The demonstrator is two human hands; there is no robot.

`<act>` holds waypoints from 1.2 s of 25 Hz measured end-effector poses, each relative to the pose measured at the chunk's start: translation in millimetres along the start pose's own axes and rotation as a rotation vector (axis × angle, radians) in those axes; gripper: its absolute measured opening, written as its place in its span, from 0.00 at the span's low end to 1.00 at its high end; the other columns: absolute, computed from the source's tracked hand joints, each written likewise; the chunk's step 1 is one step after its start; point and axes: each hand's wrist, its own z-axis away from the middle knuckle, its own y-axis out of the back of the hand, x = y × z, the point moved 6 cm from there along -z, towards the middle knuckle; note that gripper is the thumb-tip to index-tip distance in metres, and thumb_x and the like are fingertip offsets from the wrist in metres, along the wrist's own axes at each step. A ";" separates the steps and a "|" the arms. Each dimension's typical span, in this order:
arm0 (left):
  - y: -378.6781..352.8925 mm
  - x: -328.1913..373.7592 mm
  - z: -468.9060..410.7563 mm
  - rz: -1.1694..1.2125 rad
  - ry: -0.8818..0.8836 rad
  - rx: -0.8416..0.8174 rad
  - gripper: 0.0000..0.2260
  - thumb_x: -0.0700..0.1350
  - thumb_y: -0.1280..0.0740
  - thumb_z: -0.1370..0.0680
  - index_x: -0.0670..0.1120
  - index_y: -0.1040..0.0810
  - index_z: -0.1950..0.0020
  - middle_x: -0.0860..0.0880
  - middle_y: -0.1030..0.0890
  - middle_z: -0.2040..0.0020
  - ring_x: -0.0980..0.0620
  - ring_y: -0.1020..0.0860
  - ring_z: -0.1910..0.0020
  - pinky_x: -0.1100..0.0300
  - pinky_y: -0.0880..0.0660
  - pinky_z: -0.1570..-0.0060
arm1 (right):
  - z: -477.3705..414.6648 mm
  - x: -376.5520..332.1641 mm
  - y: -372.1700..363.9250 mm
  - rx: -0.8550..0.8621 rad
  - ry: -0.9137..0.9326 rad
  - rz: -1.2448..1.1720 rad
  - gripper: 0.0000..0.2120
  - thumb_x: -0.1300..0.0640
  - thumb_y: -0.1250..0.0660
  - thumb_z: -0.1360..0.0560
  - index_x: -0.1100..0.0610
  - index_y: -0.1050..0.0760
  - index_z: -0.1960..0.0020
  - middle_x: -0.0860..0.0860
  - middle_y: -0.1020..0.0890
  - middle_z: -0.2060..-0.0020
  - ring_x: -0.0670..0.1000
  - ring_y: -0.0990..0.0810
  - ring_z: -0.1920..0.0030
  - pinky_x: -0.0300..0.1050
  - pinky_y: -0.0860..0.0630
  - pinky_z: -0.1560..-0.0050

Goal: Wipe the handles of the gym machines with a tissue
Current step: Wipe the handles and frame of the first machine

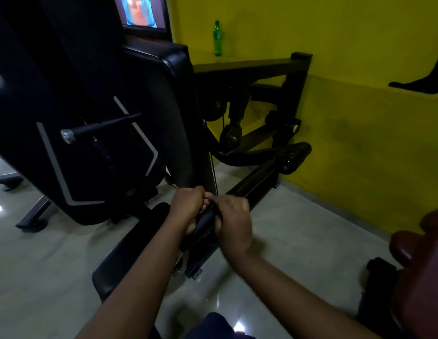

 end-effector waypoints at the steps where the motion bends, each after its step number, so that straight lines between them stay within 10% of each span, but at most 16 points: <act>1: 3.7 -1.2 2.7 0.014 0.018 -0.017 0.12 0.37 0.40 0.22 0.35 0.20 0.60 0.40 0.20 0.67 0.47 0.22 0.68 0.59 0.25 0.64 | 17.8 -18.2 0.5 -0.011 0.114 -0.027 0.17 0.64 0.38 0.30 0.58 0.21 0.43 0.54 0.19 0.52 0.53 0.29 0.52 0.39 0.32 0.51; 4: 17.9 -4.2 7.6 -0.074 -0.013 -0.096 0.11 0.38 0.36 0.24 0.41 0.18 0.64 0.42 0.20 0.67 0.46 0.23 0.64 0.56 0.27 0.59 | 16.8 -19.3 0.6 0.026 0.192 0.019 0.19 0.67 0.36 0.33 0.59 0.21 0.43 0.54 0.18 0.51 0.53 0.28 0.52 0.39 0.34 0.50; 15: 53.3 10.6 58.8 -0.523 -0.621 -0.114 0.12 0.42 0.39 0.20 0.42 0.16 0.51 0.48 0.16 0.54 0.53 0.19 0.54 0.58 0.24 0.52 | 57.6 -24.0 -17.4 0.456 -0.996 -0.360 0.16 0.63 0.40 0.21 0.51 0.22 0.37 0.50 0.22 0.43 0.50 0.22 0.44 0.38 0.28 0.44; 20: 53.0 7.1 58.4 -0.422 -0.679 -0.076 0.12 0.42 0.39 0.19 0.43 0.16 0.50 0.46 0.17 0.51 0.54 0.21 0.53 0.63 0.27 0.53 | 50.8 -2.2 -55.5 0.560 -1.506 -1.198 0.14 0.57 0.40 0.19 0.62 0.24 0.38 0.58 0.19 0.46 0.57 0.20 0.53 0.49 0.20 0.53; 24: 54.8 7.6 55.5 -0.375 -0.635 -0.046 0.12 0.41 0.39 0.20 0.42 0.16 0.51 0.47 0.17 0.52 0.53 0.21 0.53 0.63 0.29 0.56 | 74.1 -30.3 -72.2 0.379 -1.531 -1.617 0.13 0.65 0.49 0.18 0.64 0.26 0.50 0.60 0.18 0.66 0.56 0.17 0.69 0.45 0.20 0.72; 30: 49.8 7.2 56.9 -0.401 -0.619 -0.115 0.12 0.43 0.39 0.22 0.43 0.16 0.51 0.46 0.16 0.55 0.50 0.20 0.54 0.60 0.28 0.56 | 94.9 -51.8 -50.3 0.251 -1.491 -1.357 0.14 0.73 0.48 0.21 0.62 0.28 0.58 0.55 0.21 0.74 0.49 0.21 0.75 0.40 0.23 0.74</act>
